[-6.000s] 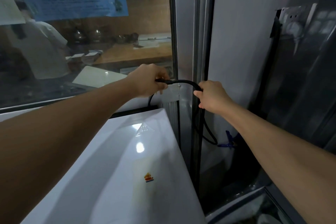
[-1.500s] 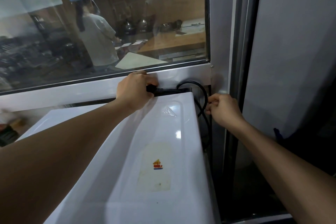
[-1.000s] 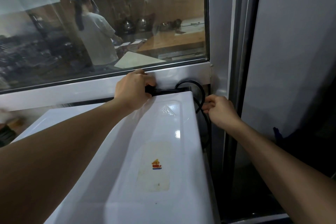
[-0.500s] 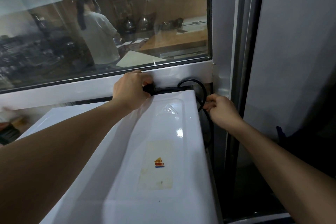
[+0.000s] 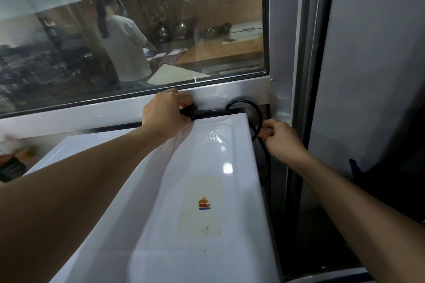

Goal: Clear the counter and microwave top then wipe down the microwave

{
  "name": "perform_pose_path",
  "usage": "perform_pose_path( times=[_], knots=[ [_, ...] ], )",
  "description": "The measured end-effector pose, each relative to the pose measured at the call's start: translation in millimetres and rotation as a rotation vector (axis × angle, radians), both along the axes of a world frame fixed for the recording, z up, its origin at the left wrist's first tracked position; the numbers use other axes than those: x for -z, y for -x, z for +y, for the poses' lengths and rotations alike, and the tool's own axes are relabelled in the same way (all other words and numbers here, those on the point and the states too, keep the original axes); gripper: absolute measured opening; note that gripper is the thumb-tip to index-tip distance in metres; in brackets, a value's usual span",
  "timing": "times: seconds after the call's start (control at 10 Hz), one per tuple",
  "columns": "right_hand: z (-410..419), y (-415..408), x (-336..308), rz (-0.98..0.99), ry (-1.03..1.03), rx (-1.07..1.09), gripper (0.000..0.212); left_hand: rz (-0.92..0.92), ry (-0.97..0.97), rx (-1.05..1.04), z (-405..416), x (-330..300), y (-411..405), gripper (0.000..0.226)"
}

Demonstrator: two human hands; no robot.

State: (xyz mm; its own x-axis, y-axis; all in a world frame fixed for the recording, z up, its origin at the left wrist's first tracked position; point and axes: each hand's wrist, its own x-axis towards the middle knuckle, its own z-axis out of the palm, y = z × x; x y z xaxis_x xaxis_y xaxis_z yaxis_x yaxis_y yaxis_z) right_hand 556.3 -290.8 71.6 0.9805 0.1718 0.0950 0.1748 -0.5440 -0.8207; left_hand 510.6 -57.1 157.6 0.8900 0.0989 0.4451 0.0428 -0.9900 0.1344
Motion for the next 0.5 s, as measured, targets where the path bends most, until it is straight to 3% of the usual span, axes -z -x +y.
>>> perform_pose_path(
  times=[0.2, 0.5],
  knots=[
    [-4.2, -0.9, 0.9, 0.020, -0.012, 0.010, 0.049, -0.006, 0.000, 0.000, -0.7, -1.7, 3.5, 0.020],
    [-20.4, 16.0, -17.0, 0.016, 0.065, -0.112, 0.066, 0.081, -0.051, -0.017, -6.3, -9.0, 16.6, 0.048]
  ],
)
